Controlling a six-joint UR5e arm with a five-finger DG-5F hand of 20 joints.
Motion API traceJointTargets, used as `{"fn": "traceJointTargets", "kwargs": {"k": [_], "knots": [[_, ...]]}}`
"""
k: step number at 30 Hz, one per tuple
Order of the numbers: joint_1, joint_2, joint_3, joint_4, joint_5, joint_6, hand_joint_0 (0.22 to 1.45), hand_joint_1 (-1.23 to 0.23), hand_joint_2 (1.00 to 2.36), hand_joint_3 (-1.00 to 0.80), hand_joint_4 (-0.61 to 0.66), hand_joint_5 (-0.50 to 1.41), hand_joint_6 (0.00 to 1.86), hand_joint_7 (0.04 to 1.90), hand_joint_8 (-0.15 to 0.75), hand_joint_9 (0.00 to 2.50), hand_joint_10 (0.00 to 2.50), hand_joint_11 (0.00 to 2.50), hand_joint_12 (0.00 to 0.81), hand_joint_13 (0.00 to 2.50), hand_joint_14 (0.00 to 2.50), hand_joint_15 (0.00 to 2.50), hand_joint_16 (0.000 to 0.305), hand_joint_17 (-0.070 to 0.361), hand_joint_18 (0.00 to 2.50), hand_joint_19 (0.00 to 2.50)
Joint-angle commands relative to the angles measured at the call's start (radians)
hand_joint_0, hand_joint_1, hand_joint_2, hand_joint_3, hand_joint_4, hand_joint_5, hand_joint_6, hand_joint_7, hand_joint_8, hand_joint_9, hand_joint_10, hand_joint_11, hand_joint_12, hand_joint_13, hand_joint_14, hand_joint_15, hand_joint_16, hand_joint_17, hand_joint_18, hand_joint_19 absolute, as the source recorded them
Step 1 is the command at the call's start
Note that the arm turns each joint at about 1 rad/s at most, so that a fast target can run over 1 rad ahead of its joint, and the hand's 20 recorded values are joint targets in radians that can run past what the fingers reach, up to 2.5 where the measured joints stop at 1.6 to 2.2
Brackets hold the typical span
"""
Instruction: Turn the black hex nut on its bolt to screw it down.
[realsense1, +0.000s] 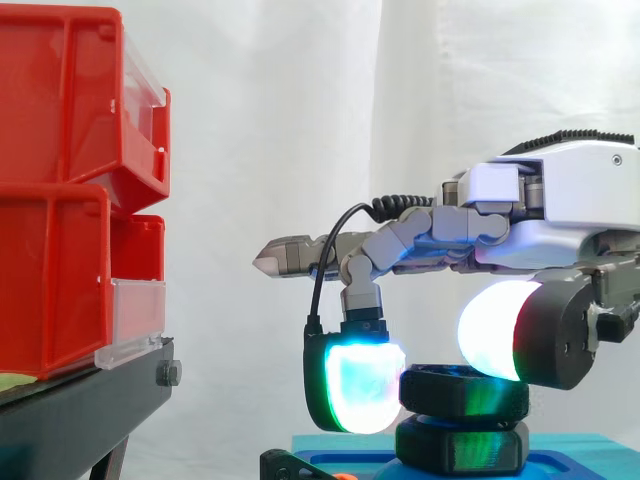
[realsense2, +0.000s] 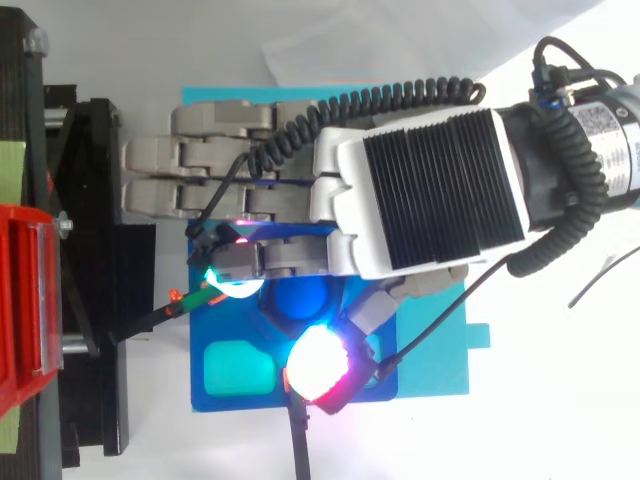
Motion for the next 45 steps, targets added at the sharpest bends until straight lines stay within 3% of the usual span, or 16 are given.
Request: {"fn": "traceJointTargets", "kwargs": {"k": [1,4,11,20,28,38,45], "knots": [[-0.009,0.0,-0.001,0.01,-0.015,0.0,0.47,-0.24,1.0,-0.5,0.24,-0.2,0.78,1.04,0.255,0.03,0.0,0.0,0.342,0.0,0.0,0.0,0.06,0.136,0.0,0.04],[-0.016,-0.001,0.001,0.03,-0.021,0.0,0.47,-0.25,1.0,-0.5,0.24,-0.2,0.78,1.04,0.255,0.03,0.0,0.0,0.341,0.0,0.0,0.0,0.061,0.136,0.0,0.04],[-0.009,0.0,-0.001,0.056,-0.024,0.0,0.47,-0.25,1.0,-0.5,0.24,-0.2,0.77,1.05,0.255,0.03,0.0,0.0,0.341,0.0,0.0,0.0,0.06,0.136,0.0,0.03],[0.03,0.0,0.022,0.061,-0.016,-0.002,0.47,-0.25,1.0,-0.5,0.25,-0.18,0.67,1.14,0.253,0.03,0.0,0.0,0.34,0.0,0.0,0.0,0.06,0.136,0.0,0.03],[0.066,0.0,0.022,0.027,0.034,0.0,0.47,-0.25,1.0,-0.5,0.25,-0.17,0.63,1.18,0.254,0.04,0.0,0.0,0.34,0.0,0.0,0.0,0.06,0.136,0.0,0.04],[0.076,0.0,0.022,-0.002,0.04,0.0,0.48,-0.27,1.0,-0.5,0.23,-0.16,0.74,1.06,0.257,0.12,0.0,0.0,0.337,0.0,0.0,0.0,0.059,0.132,0.06,0.04],[0.076,0.0,0.022,-0.002,0.039,0.0,0.48,-0.31,1.0,-0.5,0.23,-0.15,0.73,1.12,0.266,0.18,0.0,0.0,0.339,0.0,0.0,0.0,0.059,0.133,0.12,0.0]]}}
